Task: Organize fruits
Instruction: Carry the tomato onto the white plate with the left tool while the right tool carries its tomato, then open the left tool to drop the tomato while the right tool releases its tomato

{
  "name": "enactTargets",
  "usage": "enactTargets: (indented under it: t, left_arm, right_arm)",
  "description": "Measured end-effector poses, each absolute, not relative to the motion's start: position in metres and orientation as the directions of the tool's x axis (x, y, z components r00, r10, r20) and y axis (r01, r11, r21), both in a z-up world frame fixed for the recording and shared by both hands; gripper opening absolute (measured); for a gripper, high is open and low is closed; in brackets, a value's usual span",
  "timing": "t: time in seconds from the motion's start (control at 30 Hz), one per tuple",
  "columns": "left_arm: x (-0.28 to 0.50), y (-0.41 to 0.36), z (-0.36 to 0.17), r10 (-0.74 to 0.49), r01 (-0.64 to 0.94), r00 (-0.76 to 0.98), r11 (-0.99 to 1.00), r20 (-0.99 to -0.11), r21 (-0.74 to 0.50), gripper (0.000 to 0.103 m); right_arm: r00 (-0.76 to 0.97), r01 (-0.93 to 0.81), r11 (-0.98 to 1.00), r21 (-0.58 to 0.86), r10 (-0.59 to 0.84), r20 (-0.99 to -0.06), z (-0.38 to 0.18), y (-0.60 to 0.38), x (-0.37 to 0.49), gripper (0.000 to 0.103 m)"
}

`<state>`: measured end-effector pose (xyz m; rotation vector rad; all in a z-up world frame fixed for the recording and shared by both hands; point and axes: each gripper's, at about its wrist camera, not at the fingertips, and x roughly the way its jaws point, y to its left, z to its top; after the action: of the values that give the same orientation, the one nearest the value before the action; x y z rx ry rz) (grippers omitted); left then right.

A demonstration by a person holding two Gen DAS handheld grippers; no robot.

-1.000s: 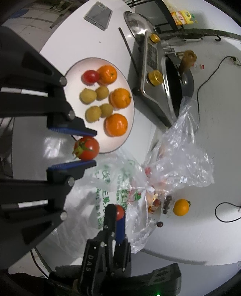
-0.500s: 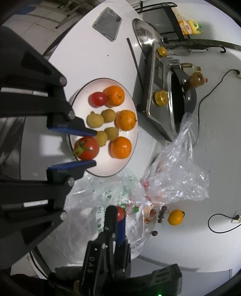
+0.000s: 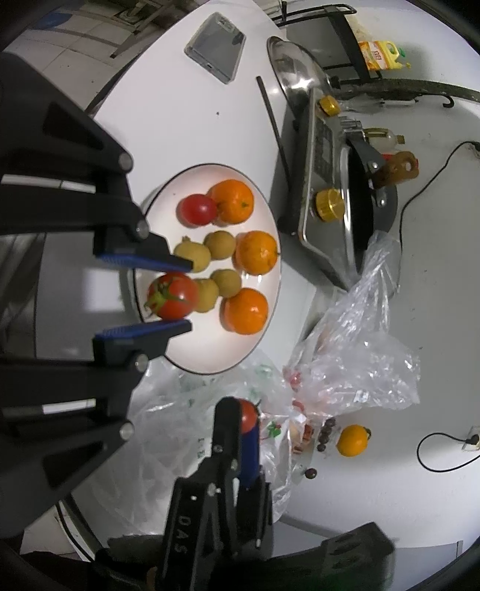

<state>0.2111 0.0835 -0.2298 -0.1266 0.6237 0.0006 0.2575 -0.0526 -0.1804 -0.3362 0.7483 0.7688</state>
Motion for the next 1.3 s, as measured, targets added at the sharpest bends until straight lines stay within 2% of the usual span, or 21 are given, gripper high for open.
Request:
enactTargets:
  t: [0.8,1.3]
  left_arm:
    - [0.224,0.09,-0.245,-0.082,-0.004,0.799,0.99,-0.596,-0.142,0.026]
    - [0.228,0.092,-0.247,-0.117,0.026,0.799,0.987,-0.59,-0.161,0.027]
  right_arm:
    - [0.446,-0.741,0.672,0.012,0.504,-0.74,-0.2,-0.012,0.279,0.029]
    - [0.441,-0.729,0.684,-0.032,0.434,-0.786,-0.22,0.006,0.288,0.029]
